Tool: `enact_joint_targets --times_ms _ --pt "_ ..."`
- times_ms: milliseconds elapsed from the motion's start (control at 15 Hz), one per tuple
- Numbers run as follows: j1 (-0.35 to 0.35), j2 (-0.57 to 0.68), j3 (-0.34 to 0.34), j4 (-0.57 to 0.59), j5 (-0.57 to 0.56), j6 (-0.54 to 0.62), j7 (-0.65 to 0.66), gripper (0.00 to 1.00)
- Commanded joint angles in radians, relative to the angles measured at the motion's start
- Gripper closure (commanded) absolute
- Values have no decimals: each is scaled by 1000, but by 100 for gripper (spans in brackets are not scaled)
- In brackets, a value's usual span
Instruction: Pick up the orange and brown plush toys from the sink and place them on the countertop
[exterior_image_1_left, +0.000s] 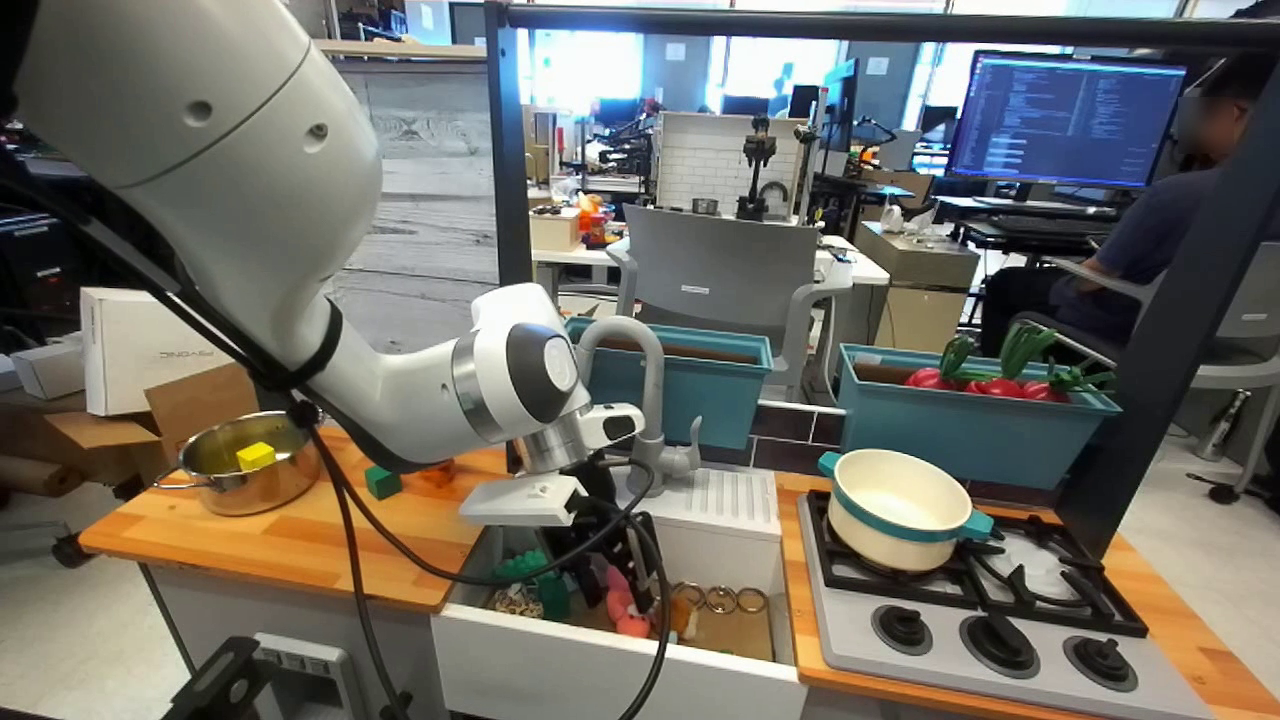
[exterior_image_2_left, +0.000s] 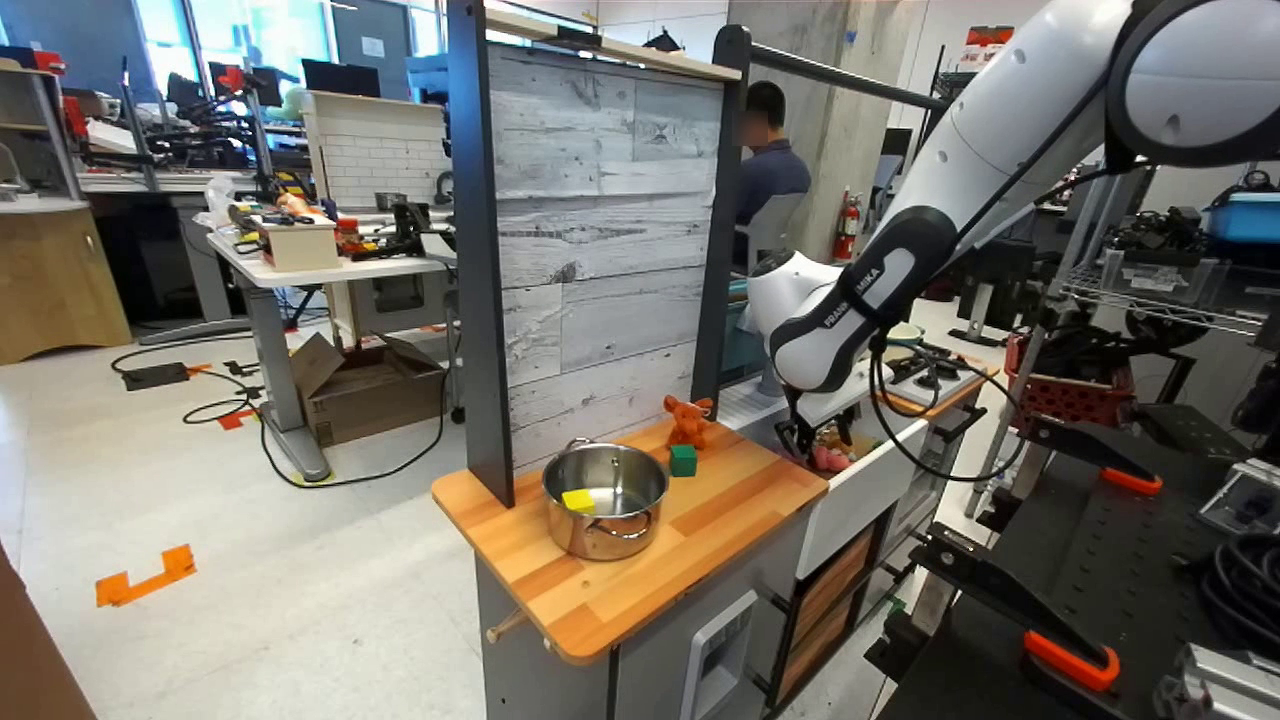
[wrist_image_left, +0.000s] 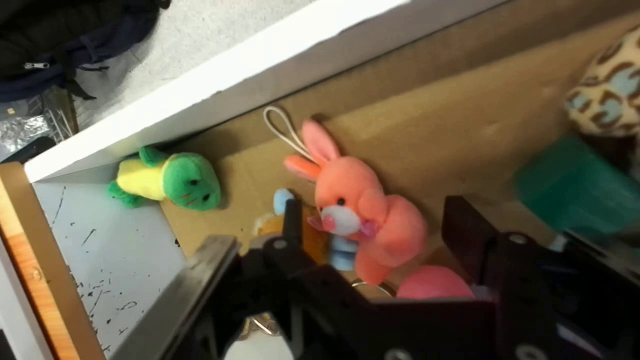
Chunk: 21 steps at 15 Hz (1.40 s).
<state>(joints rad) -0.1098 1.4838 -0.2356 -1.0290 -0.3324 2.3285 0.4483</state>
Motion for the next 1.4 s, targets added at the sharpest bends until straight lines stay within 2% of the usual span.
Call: enact_joint_targets --times_ms 0,267,400,467,600,667,867,933,1000,1067,1200,1333 --pt "-27 0 32 20 -33 -33 15 58" --pt "-38 7 40 41 -37 -44 17 88" --pt "-39 8 40 49 -32 -41 12 100" --pt "-12 9 -1 43 41 -25 -29 100" --pt "-26 9 17 55 73 -9 -76 100" --pt "-44 -13 51 26 46 10 -88 100" --pt "-33 -62 58 -57 33 89 -125 100" --pt "-18 -59 39 -65 25 123 -95 100" --pt "8 -31 -2 -44 5 154 -43 74" --pt "30 10 -46 -5 -17 174 7 73" --pt "44 47 -87 36 -36 164 56 60" --pt "57 5 -114 -34 -102 149 152 45"
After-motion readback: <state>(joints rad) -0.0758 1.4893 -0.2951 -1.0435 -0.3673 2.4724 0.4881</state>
